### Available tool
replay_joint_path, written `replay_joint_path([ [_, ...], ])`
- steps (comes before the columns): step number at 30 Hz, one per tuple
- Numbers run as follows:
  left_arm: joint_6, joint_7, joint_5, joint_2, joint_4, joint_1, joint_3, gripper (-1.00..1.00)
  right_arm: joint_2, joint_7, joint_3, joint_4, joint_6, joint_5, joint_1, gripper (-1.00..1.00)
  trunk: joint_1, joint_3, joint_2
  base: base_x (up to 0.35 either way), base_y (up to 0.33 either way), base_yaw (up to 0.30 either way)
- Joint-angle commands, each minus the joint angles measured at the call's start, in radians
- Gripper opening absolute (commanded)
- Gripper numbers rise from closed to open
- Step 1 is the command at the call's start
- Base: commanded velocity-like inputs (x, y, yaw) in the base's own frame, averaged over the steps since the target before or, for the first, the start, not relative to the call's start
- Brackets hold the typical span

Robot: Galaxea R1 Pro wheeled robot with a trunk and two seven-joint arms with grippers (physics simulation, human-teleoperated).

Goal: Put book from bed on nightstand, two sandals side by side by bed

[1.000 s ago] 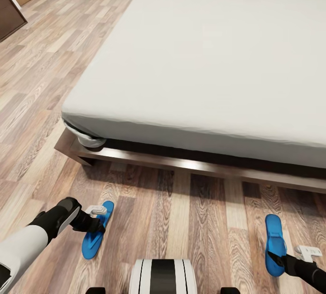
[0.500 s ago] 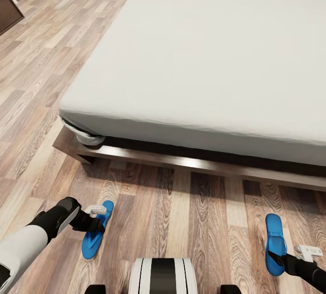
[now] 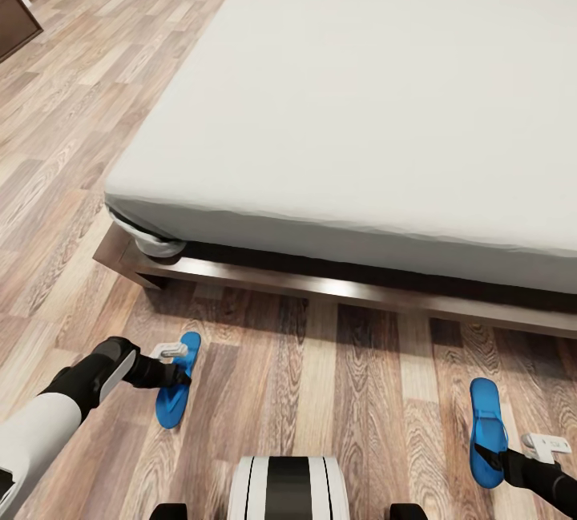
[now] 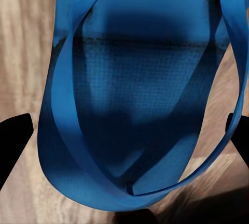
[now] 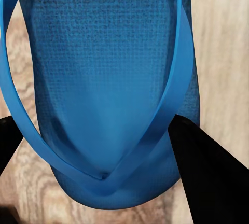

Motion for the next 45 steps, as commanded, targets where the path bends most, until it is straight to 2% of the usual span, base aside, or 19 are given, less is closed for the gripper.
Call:
replay_joint_path([
  [1,0.003,0.001,0.005,0.001,-0.001,-0.001,-0.006,-1.0,0.0,0.007,-0.003,-0.002,0.006,0.003,-0.001,-1.0,0.0,-0.001,0.0,0.0,0.0,0.0],
  [4,0.003,0.002,0.005,0.001,-0.002,-0.001,-0.006,-1.0,0.0,0.007,-0.003,-0.002,0.006,0.003,-0.001,-1.0,0.0,-0.001,0.0,0.0,0.0,0.0],
  [9,0.005,0.002,0.005,0.001,-0.002,-0.001,-0.006,-1.0,0.0,0.007,-0.003,-0.002,0.006,0.003,-0.001,-1.0,0.002,-0.02,-0.001,0.0,0.0,0.0],
  [16,0.005,0.002,0.005,0.001,-0.002,-0.001,-0.006,-1.0,0.0,0.007,-0.003,-0.002,0.006,0.003,-0.001,-1.0,0.002,-0.02,-0.001,0.0,0.0,0.0],
  [22,0.005,0.002,0.005,0.001,-0.003,-0.001,-0.006,-1.0,0.002,0.007,-0.003,-0.002,0.005,0.003,-0.001,-1.0,0.005,-0.043,-0.003,0.0,0.0,0.0],
  [37,0.005,0.002,0.005,0.002,-0.002,-0.001,-0.005,-1.0,0.002,0.007,-0.003,0.0,0.004,0.003,-0.001,-1.0,0.005,-0.043,-0.003,0.0,0.0,0.0],
  [40,0.005,0.002,0.005,0.002,-0.002,-0.001,-0.005,-1.0,0.002,0.007,-0.003,0.0,0.003,0.003,-0.001,-1.0,0.006,-0.055,-0.004,0.0,0.0,0.0],
  [45,0.005,0.002,0.005,0.002,-0.003,-0.001,-0.005,-1.0,0.002,0.007,-0.003,0.0,0.003,0.003,-0.001,-1.0,0.006,-0.055,-0.004,0.0,0.0,0.0],
])
